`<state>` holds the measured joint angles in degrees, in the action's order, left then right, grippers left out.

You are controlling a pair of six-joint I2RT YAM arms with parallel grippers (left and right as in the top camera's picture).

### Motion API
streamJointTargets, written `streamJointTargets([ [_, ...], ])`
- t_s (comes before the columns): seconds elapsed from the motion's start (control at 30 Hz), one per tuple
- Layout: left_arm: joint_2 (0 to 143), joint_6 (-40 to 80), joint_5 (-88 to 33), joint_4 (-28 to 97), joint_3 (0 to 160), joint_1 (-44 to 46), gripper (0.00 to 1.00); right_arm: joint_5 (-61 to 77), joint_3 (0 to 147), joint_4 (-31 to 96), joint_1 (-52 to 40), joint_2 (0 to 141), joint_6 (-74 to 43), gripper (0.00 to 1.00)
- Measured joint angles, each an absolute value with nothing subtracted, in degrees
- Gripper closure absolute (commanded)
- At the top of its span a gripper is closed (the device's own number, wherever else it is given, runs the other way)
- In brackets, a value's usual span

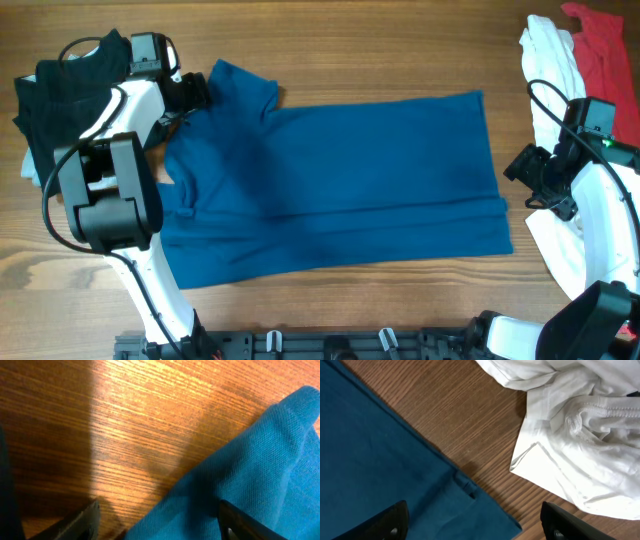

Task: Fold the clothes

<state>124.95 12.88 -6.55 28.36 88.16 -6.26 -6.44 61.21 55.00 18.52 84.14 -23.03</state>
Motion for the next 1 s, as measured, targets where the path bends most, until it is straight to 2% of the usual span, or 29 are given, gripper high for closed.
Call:
streamJointTargets([
  [0.43,124.95,12.49,-7.14,35.59,89.23,-4.97,0.54,-6.44,61.21,54.70,18.52,84.14,-23.03,0.15],
  [0.5,124.95,12.49,-7.31,36.27,89.32,-4.97,0.64,-6.44,61.21,54.70,18.52,84.16,-23.03,0.15],
  [0.6,124.95,12.64,-7.35,36.99,89.36,-4.97,0.85,-6.44,61.21,54.72,18.52,84.14,-23.03,0.15],
  [0.7,124.97,12.36,-7.44,37.60,89.32,-4.97,0.94,-6.44,61.21,54.72,18.52,84.14,-23.03,0.16],
  [1.0,124.99,12.75,-8.05,40.64,89.41,-4.97,0.96,-2.63,61.21,53.19,18.52,84.14,-20.01,0.20],
])
